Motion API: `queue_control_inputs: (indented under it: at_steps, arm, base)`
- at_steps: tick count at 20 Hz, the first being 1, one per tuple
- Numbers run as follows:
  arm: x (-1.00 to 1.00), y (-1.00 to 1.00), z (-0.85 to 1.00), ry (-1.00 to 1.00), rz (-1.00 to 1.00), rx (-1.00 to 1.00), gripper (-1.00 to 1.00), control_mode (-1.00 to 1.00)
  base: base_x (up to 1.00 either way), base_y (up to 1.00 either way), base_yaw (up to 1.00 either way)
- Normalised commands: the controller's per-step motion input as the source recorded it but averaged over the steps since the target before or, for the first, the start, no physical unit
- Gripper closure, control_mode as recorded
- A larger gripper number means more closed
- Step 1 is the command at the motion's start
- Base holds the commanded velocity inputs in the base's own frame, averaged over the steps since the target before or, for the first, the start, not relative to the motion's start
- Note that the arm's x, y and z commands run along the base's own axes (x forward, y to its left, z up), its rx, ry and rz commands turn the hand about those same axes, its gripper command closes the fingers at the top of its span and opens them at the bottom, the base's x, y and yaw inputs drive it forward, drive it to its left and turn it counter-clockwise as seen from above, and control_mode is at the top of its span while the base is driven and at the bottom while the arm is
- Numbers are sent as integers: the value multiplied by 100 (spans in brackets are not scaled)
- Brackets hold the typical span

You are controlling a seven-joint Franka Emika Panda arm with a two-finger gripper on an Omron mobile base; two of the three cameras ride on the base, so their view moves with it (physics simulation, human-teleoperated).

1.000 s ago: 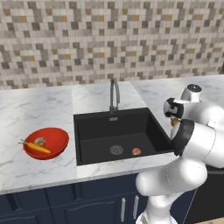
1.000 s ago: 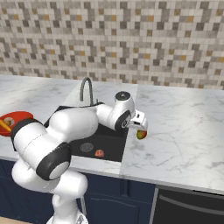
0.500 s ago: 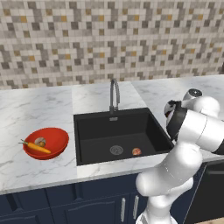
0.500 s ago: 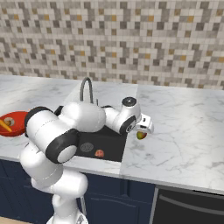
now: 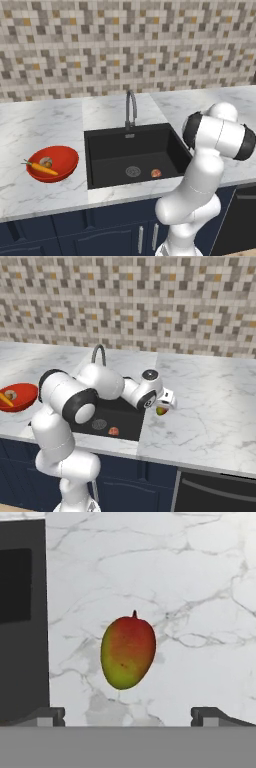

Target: There is a mixed pile of frozen fruits and vegetables on the counter. Locate all the frozen vegetables and place the items in a bowl on the counter. Take all the frozen fruits and defrost them in a running sink.

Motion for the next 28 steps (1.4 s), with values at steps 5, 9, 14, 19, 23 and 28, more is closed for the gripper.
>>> queue_control_inputs:
  at_steps: [5, 9, 14, 19, 23, 28]
  arm:
    - [20, -14, -15, 0, 0, 0, -100, -100]
    - [19, -2, -10, 0, 0, 0, -100, -100]
    - [16, 0, -20, 0, 0, 0, -100, -100]
    - [15, 0, -30, 0, 0, 0, -100, -100]
    - [20, 0, -26, 0, 0, 0, -100, -100]
    - [26, -1, -24, 0, 0, 0, 100, -100]
  base:
    - [0, 0, 0]
    - [0, 0, 0]
    - [0, 0, 0]
    - [0, 0, 0]
    - [0, 0, 0]
    - [0, 0, 0]
